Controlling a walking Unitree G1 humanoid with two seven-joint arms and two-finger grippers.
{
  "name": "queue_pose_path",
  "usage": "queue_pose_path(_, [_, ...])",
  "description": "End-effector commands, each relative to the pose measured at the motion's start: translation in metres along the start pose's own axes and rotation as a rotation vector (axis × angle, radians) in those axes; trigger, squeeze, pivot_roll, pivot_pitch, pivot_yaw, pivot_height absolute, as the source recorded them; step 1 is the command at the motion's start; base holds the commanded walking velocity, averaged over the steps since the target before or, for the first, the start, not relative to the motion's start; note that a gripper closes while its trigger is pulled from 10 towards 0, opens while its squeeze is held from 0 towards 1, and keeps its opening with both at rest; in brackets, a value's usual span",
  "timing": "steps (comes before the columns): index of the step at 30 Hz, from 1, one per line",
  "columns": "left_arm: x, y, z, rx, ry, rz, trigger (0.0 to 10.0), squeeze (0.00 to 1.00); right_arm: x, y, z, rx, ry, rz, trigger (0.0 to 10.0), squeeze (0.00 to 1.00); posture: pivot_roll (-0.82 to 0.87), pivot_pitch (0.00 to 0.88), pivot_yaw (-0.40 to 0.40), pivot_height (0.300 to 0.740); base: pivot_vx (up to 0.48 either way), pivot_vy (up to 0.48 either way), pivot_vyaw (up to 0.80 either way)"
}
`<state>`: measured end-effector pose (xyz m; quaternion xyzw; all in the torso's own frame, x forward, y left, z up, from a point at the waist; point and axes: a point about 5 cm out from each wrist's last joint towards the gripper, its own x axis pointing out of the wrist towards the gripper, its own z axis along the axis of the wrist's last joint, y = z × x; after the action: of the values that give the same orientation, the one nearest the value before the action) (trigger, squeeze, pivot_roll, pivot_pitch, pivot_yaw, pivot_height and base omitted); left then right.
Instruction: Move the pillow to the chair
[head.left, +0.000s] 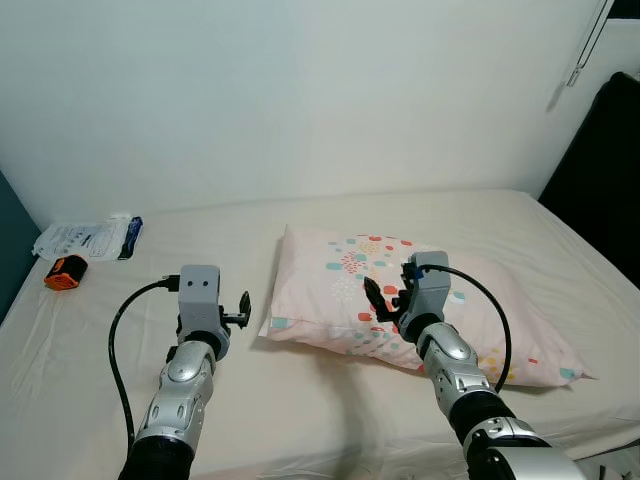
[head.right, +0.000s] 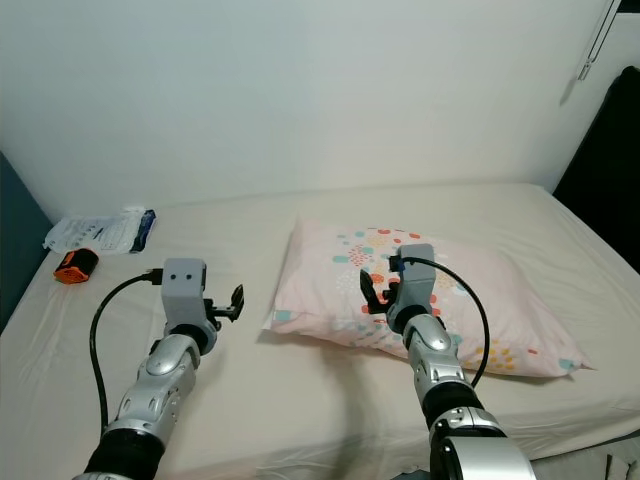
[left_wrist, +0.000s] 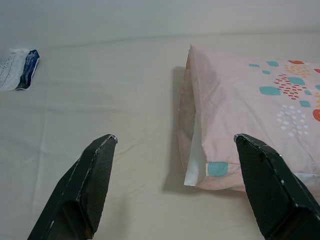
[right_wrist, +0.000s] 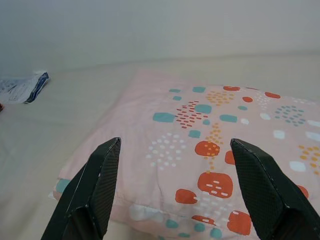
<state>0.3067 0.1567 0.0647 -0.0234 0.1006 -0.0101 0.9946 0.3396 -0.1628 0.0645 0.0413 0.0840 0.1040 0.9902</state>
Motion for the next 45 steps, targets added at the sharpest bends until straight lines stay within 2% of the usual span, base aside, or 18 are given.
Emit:
queue_pose_path(1, [-0.0021, -0.0001, -0.0047, 0.006, 0.018, 0.003, 10.0, 0.0, -0.0003, 0.0026, -0.0041, -0.005, 0.022, 0.006, 10.0, 0.0, 0.0, 0.0, -0.038, 0.74, 0.0, 0.0, 0.0])
queue_pose_path(14, [-0.0017, -0.0018, -0.0046, 0.006, 0.017, -0.005, 10.0, 0.0, -0.0019, 0.0059, -0.0092, -0.006, 0.035, 0.008, 10.0, 0.0, 0.0, 0.0, -0.038, 0.74, 0.0, 0.0, 0.0])
queue_pose_path(45, [-0.0021, -0.0018, -0.0051, 0.011, 0.021, -0.003, 10.0, 0.0, -0.0023, 0.0, -0.0075, -0.024, 0.037, -0.019, 10.0, 0.0, 0.0, 0.0, -0.034, 0.74, 0.0, 0.0, 0.0])
